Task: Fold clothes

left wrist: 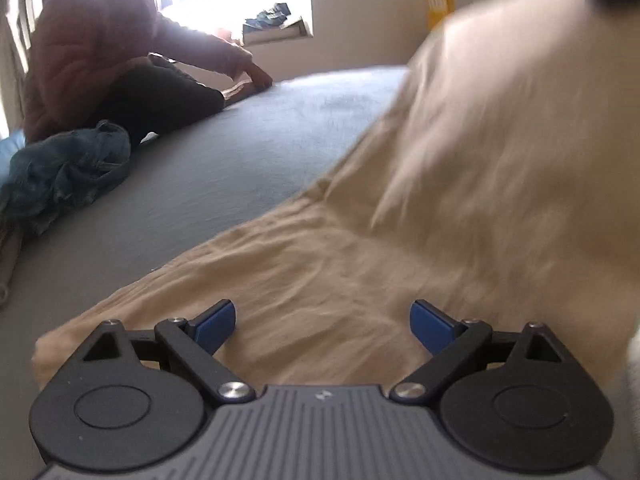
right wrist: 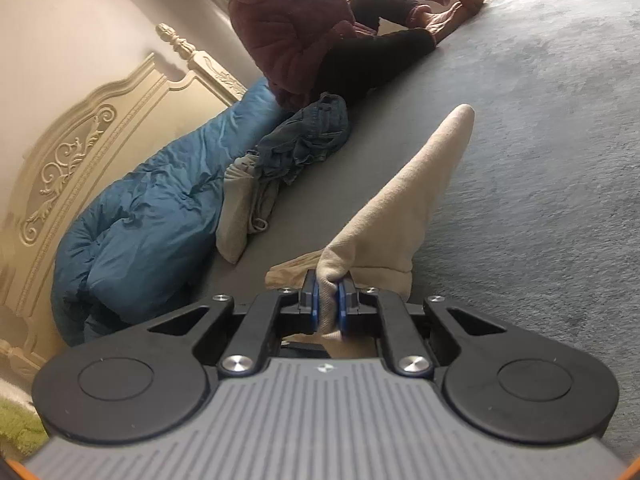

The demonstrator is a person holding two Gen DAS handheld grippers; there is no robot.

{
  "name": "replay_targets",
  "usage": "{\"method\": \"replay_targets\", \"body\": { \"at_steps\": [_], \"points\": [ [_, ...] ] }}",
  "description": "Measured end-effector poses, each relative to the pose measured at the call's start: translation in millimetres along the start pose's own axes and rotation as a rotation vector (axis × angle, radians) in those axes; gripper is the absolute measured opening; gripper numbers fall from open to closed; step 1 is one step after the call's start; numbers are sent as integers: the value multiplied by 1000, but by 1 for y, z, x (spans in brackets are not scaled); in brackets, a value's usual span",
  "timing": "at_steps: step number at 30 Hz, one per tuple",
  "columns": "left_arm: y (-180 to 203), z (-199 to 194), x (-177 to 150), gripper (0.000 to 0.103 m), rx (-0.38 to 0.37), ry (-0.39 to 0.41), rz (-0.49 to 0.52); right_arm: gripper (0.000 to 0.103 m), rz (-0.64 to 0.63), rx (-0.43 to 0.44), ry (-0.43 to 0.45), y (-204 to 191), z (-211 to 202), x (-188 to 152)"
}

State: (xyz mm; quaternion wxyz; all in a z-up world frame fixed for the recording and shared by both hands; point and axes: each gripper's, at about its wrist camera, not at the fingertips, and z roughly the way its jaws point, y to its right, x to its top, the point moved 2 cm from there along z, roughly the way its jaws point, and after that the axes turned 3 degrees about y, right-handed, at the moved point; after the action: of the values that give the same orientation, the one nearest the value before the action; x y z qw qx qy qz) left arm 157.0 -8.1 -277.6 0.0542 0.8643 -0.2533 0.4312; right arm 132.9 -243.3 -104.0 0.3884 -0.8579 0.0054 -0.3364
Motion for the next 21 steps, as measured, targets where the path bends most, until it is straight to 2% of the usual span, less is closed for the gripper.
{"method": "replay_targets", "body": {
  "at_steps": [6, 15, 21],
  "points": [
    [-15, 16, 18, 97, -22, -66, -56, 8, -9, 11, -9, -4, -2, -5],
    [-32, 47, 53, 98, -69, -260, -140, 8, -20, 17, -20, -8, -1, -8],
    [-41, 64, 67, 100, -21, -223, -147, 8, -11, 19, -23, -7, 2, -10]
  ]
}}
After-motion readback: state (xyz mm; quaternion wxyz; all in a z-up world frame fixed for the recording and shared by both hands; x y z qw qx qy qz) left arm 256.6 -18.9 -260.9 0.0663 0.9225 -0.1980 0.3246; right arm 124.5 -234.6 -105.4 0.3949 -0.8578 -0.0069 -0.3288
